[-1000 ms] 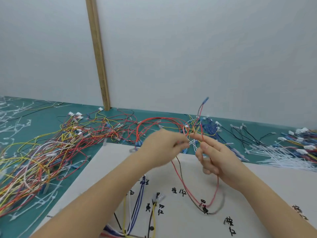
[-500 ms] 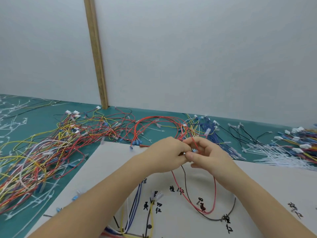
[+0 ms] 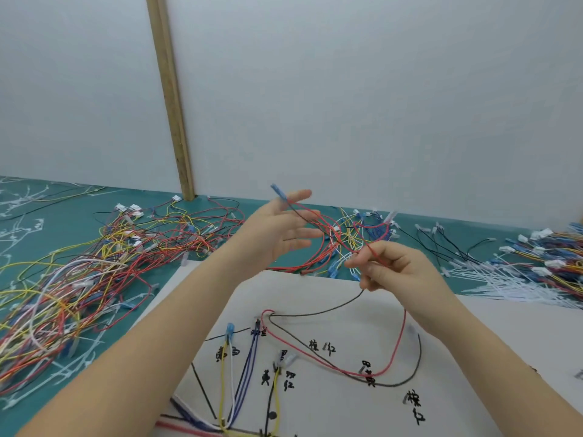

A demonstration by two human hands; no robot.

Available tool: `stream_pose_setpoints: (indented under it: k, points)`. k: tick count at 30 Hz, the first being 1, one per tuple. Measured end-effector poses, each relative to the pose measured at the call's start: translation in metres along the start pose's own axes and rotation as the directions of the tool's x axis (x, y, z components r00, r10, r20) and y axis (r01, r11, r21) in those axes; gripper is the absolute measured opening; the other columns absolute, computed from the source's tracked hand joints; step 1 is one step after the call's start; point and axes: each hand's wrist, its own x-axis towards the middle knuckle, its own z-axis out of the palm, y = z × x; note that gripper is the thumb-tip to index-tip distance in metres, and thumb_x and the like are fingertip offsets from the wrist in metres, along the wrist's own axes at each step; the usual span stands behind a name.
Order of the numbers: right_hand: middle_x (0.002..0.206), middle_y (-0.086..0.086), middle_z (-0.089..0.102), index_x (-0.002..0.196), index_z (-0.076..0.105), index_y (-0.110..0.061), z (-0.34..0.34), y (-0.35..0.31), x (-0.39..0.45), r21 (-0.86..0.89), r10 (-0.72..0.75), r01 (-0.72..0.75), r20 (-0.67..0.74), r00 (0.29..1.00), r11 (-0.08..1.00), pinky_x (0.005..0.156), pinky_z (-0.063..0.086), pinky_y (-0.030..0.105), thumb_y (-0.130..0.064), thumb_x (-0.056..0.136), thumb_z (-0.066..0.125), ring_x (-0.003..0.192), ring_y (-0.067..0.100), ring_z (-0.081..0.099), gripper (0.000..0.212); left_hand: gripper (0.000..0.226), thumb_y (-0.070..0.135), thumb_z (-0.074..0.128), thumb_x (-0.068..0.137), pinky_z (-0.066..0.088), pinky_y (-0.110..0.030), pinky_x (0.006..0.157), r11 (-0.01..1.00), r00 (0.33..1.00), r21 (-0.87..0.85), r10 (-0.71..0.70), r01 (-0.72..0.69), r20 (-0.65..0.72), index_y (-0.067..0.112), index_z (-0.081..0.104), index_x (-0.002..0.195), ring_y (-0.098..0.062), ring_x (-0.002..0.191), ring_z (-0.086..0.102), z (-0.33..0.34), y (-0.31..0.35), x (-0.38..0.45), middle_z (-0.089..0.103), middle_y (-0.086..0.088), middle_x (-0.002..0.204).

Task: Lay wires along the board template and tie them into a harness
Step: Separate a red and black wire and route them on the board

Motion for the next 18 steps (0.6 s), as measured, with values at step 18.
stream_pose_setpoints:
  k: [18]
  points:
    - [0.069, -0.006, 0.067, 0.086, 0.062, -0.016, -0.036, 0.002, -0.002, 0.256, 0.141, -0.072, -0.263, 0.955, 0.964, 0.043, 0.045, 0.016, 0.000, 0.093, 0.041, 0.043, 0.008, 0.054, 0.028, 0.026, 0.003, 0.029, 0.088, 0.057, -0.025, 0.055, 0.831, 0.948, -0.555, -0.137, -0.049, -0.289, 0.009, 0.051, 0.076, -0.017, 0.053, 0.066, -0.029, 0.003, 0.001, 0.060, -0.004, 0.052]
